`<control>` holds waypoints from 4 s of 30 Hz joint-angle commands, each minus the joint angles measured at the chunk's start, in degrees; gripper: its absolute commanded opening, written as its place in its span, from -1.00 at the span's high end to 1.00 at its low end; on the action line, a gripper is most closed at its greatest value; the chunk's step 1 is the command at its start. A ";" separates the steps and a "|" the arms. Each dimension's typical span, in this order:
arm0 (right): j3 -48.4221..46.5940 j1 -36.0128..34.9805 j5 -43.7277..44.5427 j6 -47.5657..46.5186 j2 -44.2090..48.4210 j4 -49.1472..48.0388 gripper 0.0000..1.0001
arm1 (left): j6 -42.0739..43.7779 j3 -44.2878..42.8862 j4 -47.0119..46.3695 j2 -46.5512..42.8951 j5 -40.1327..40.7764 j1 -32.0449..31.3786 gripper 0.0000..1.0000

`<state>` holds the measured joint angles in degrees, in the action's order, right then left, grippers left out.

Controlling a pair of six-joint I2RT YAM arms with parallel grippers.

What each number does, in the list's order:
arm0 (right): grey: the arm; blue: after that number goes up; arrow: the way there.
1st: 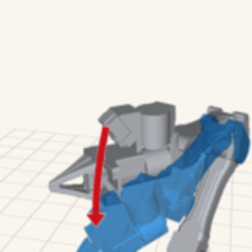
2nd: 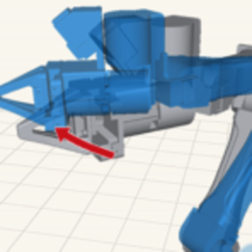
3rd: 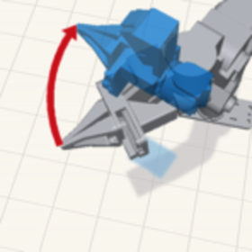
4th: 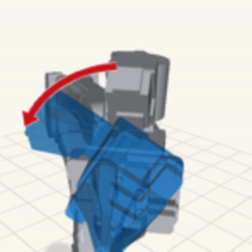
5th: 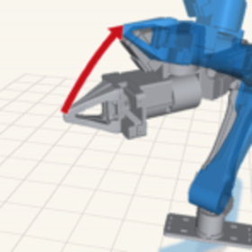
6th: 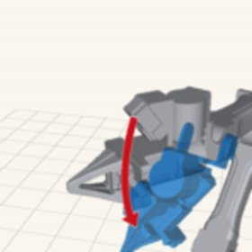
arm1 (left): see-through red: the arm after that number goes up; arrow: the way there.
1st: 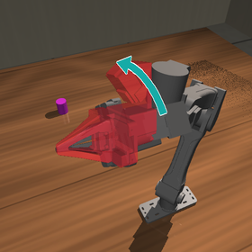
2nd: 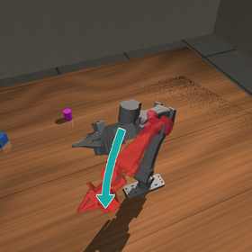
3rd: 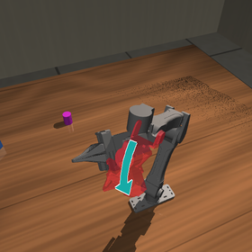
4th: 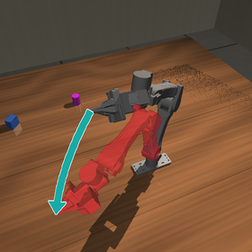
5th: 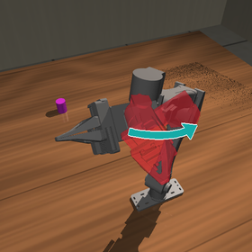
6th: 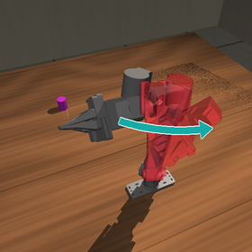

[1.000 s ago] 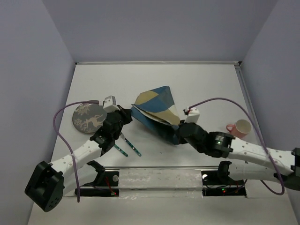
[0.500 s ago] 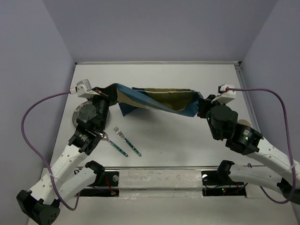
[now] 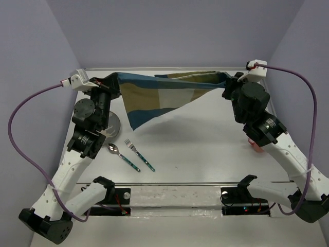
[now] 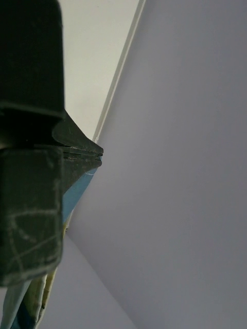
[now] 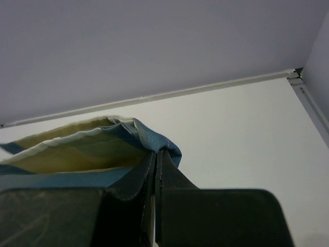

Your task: Set the dinner table for one person

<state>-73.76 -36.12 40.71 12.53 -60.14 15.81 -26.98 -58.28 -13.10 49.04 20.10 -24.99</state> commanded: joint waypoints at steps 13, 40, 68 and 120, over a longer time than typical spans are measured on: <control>-20.20 7.34 -15.52 3.09 -13.93 5.89 1.00 | -5.45 -0.18 -3.07 -3.32 -16.85 3.11 1.00; -26.63 26.27 -45.55 17.44 -14.41 -6.15 1.00 | -2.46 -21.01 -2.89 14.00 -17.91 9.00 1.00; -7.88 26.27 -44.57 19.63 -10.25 -4.83 1.00 | -3.61 -5.42 -10.63 15.38 -11.04 10.05 1.00; 53.80 26.27 -41.86 30.00 2.92 -19.68 0.79 | -14.06 53.80 -20.30 -5.53 -27.39 14.62 0.76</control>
<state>-19.38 -10.15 -3.46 42.26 -58.19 -4.19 -41.85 -5.04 -30.59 45.04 -4.82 -10.74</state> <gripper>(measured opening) 0.050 0.043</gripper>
